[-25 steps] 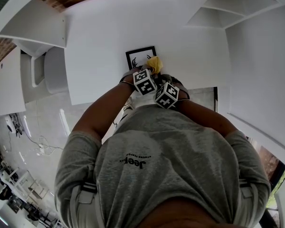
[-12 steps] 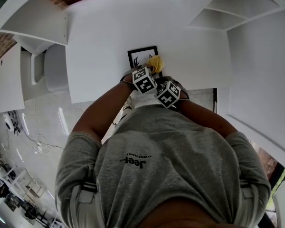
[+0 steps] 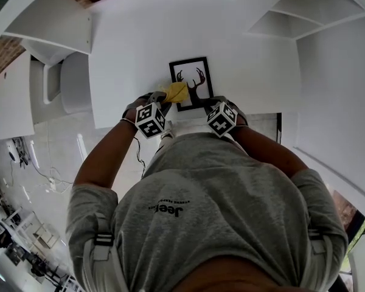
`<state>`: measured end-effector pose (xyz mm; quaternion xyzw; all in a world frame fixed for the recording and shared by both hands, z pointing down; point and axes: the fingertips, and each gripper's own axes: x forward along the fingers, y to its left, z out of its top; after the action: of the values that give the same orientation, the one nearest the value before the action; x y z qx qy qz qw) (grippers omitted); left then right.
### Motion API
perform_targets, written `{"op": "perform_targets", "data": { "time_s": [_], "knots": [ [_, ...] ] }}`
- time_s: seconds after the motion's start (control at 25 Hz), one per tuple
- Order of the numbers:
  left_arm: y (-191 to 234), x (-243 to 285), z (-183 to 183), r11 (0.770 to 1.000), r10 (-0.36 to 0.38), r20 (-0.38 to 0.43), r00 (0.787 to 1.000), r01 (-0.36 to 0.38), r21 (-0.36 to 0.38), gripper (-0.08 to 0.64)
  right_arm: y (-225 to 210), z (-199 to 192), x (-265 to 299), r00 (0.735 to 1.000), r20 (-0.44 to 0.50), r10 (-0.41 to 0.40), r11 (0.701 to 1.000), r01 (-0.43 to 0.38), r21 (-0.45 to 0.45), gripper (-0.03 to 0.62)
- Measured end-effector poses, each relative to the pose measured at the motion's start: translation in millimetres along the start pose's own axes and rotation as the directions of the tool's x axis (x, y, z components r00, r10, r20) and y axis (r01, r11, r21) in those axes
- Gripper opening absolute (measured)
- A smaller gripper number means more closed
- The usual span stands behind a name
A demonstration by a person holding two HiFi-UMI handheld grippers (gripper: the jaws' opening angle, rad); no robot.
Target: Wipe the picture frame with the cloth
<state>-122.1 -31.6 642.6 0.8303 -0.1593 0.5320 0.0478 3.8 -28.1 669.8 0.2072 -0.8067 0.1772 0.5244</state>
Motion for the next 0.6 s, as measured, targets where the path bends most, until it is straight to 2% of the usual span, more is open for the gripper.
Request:
{"op": "perform_targets", "data": {
  "time_s": [0.24,0.6],
  "knots": [
    [-11,22,1,1.0,-0.024,-0.021,0.999,0.024,0.014,0.066,0,1,1,1.0,-0.002,-0.002,1.0,0.002,0.001,0.084],
    [-10,33,4,0.998,-0.016,-0.065,0.998,0.02,0.056,0.066,2,2,2,1.0,0.004,-0.005,1.0,0.005,-0.006,0.084]
  ]
}}
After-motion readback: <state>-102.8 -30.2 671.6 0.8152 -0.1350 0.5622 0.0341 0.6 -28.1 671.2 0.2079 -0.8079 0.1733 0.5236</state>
